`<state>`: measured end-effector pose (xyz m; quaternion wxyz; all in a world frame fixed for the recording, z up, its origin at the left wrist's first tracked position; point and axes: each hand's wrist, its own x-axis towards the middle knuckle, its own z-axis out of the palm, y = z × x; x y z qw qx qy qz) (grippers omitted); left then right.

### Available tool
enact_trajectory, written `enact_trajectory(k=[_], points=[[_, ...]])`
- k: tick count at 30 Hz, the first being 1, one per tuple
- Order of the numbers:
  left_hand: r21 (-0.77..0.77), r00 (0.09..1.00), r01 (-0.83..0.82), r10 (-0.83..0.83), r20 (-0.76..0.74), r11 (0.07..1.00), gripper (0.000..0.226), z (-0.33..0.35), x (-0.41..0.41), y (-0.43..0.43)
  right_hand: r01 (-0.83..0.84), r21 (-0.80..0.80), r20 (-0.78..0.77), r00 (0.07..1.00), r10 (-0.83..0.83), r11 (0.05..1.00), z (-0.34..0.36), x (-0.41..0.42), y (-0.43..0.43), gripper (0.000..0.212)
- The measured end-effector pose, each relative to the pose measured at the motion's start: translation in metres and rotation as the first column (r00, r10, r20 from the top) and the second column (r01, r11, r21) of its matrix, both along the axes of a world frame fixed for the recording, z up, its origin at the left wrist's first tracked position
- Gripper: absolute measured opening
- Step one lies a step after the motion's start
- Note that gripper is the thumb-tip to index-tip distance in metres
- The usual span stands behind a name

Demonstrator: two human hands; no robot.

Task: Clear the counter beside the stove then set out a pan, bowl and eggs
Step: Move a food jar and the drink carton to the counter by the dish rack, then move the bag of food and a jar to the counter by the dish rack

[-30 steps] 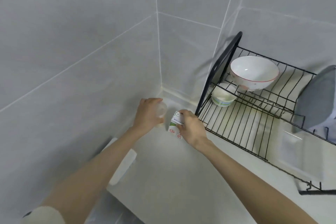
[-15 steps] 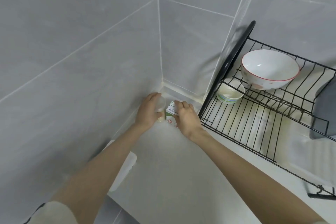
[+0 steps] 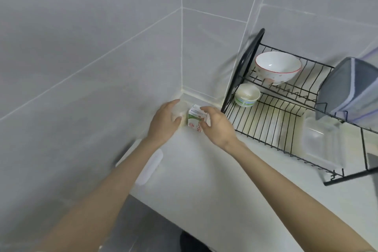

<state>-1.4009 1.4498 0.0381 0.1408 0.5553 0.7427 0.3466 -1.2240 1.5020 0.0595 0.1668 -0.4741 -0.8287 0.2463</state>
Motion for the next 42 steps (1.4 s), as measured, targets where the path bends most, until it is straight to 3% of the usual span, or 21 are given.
enact_trajectory(k=[5, 13, 21, 32, 42], points=[[0.118, 0.996, 0.082, -0.086, 0.028, 0.990, 0.045, 0.033, 0.035, -0.072, 0.098, 0.027, -0.081, 0.992, -0.096, 0.995, 0.018, 0.043, -0.073, 0.044], [0.128, 0.944, 0.305, -0.318, 0.093, 0.944, 0.044, 0.069, 0.108, -0.167, 0.303, 0.025, -0.151, 0.943, -0.296, 0.953, 0.046, 0.132, -0.189, 0.042], [0.101, 0.827, 0.545, -0.554, 0.099, 0.832, 0.043, 0.090, 0.209, -0.213, 0.558, -0.014, -0.215, 0.809, -0.548, 0.830, 0.060, 0.239, -0.289, 0.039], [0.093, 0.493, 0.861, -0.865, 0.095, 0.501, 0.041, 0.111, 0.422, -0.295, 0.847, -0.021, -0.276, 0.506, -0.817, 0.532, 0.078, 0.426, -0.458, 0.041], [0.118, 0.200, 0.970, -0.975, 0.096, 0.211, 0.041, 0.115, 0.642, -0.447, 0.980, -0.040, -0.285, 0.176, -0.942, 0.195, 0.087, 0.596, -0.668, 0.046]])
